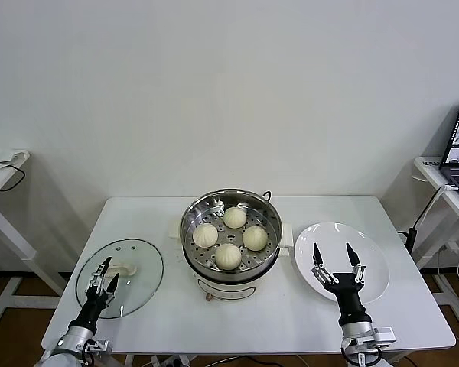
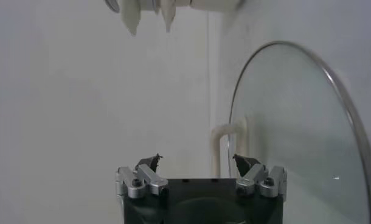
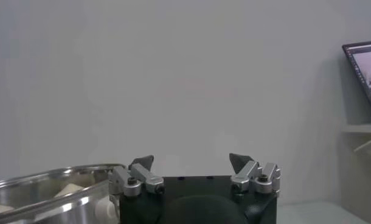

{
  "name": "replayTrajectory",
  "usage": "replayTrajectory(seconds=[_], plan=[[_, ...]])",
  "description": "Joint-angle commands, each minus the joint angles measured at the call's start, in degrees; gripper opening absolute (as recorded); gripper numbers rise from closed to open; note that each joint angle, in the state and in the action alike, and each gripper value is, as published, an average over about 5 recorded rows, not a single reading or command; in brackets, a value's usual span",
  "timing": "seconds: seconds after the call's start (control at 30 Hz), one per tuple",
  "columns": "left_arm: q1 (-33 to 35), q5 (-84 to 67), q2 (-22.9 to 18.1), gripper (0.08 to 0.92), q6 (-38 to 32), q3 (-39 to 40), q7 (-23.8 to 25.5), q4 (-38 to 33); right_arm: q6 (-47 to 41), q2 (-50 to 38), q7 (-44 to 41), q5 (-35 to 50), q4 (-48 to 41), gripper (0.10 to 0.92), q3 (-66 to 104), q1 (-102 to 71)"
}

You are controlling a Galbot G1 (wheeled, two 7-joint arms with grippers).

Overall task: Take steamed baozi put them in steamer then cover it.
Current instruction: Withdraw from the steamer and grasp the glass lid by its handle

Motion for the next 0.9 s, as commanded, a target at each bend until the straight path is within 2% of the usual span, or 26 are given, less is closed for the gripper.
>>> replayTrajectory(seconds=[0.03,0.53,0.63,0.9], plan=[[-4.3,1.5,-0.1,0.823,0.7,0.3,-0.5,3.0,0.2,0.2,-0.1,-0.5,-0.7,0.823,-0.3,0.0],[-8.8,2.3,-0.3,0.818,1.6,1.5,-1.7,9.4,0.5,0.4,-0.3,-1.3,-2.6,0.823,-0.5,0.4],[-9.1,2.8,-0.4,0.77,1.7,1.6,-2.0,10.3,0.6,0.4,-0.3,-1.4,-3.0,0.823,-0.6,0.5],[-9.0,3.5,-0.6,0.54,1.1,1.2,-1.9,10.5,0.7,0.5,-0.3,-1.5,-4.0,0.823,-0.9,1.2]])
